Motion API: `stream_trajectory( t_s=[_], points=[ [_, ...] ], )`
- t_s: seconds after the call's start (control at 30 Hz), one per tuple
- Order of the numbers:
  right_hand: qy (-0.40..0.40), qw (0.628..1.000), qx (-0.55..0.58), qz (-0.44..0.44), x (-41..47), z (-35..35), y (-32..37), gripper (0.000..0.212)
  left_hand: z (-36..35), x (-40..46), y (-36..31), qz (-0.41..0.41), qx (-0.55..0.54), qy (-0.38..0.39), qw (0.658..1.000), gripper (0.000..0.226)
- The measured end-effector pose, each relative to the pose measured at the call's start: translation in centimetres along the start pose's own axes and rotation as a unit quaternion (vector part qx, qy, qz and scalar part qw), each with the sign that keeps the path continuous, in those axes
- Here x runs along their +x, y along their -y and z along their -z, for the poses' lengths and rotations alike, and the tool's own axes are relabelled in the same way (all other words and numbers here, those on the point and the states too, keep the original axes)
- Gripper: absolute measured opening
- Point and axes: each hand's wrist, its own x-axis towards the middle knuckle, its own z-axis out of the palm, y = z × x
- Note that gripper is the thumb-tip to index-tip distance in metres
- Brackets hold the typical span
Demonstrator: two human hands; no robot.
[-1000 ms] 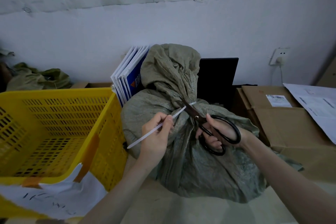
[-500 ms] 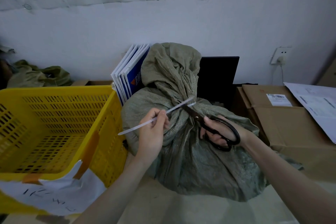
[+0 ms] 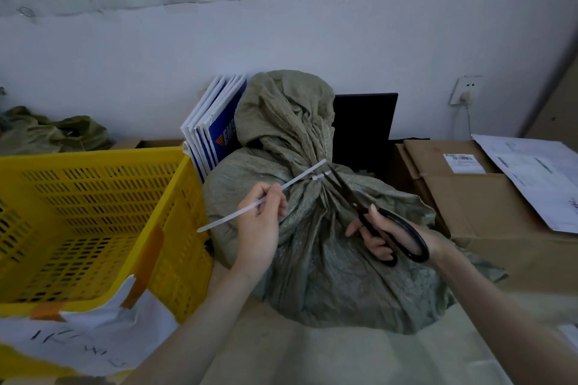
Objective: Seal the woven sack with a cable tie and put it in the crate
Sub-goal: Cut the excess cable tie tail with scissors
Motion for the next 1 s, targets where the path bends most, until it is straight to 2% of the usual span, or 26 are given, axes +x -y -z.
stream_trajectory(
  t_s=[0.13, 0.23, 0.4, 0.53, 0.6, 0.67, 0.8, 0.9, 1.0],
  points=[
    [-0.133, 0.99, -0.001, 0.047, -2.5, -1.2, -1.5, 0.09, -1.3, -1.1, 0.4, 0.012, -0.021, 0.021, 0.999, 0.028],
    [-0.25, 0.965, 0.027, 0.078, -4.7, -2.5, -3.4, 0.084, -2.2, -2.5, 1.0, 0.018, -0.025, 0.056, 0.998, 0.029],
    [-0.42, 0.892, 0.157, 0.049, -7.8, -4.8, -8.3, 0.044, -3.4, -5.2, 2.1, 0.054, -0.013, 0.095, 0.994, 0.029],
    [-0.546, 0.819, 0.17, 0.05, -9.4, -7.3, -11.5, 0.041, -3.6, -7.6, 3.0, 0.073, 0.009, 0.141, 0.987, 0.03],
    [-0.57, 0.806, 0.148, 0.063, -10.1, -8.9, -11.9, 0.04, -3.5, -8.7, 3.6, 0.08, 0.011, 0.154, 0.985, 0.03],
    [-0.566, 0.807, 0.138, 0.095, -10.3, -10.1, -11.7, 0.05, -3.3, -9.6, 4.1, 0.085, 0.009, 0.162, 0.983, 0.03],
    [-0.516, 0.812, 0.233, 0.138, -10.9, -10.7, -11.4, 0.055, -3.3, -11.1, 4.9, 0.115, 0.003, 0.175, 0.978, 0.029],
    [-0.546, 0.802, 0.217, 0.106, -11.8, -10.4, -11.4, 0.046, -3.7, -12.0, 5.1, 0.129, -0.003, 0.185, 0.974, 0.029],
    [-0.599, 0.769, 0.22, 0.035, -12.8, -9.5, -13.0, 0.03, -4.4, -13.0, 5.5, 0.134, -0.007, 0.215, 0.967, 0.03]
  ],
)
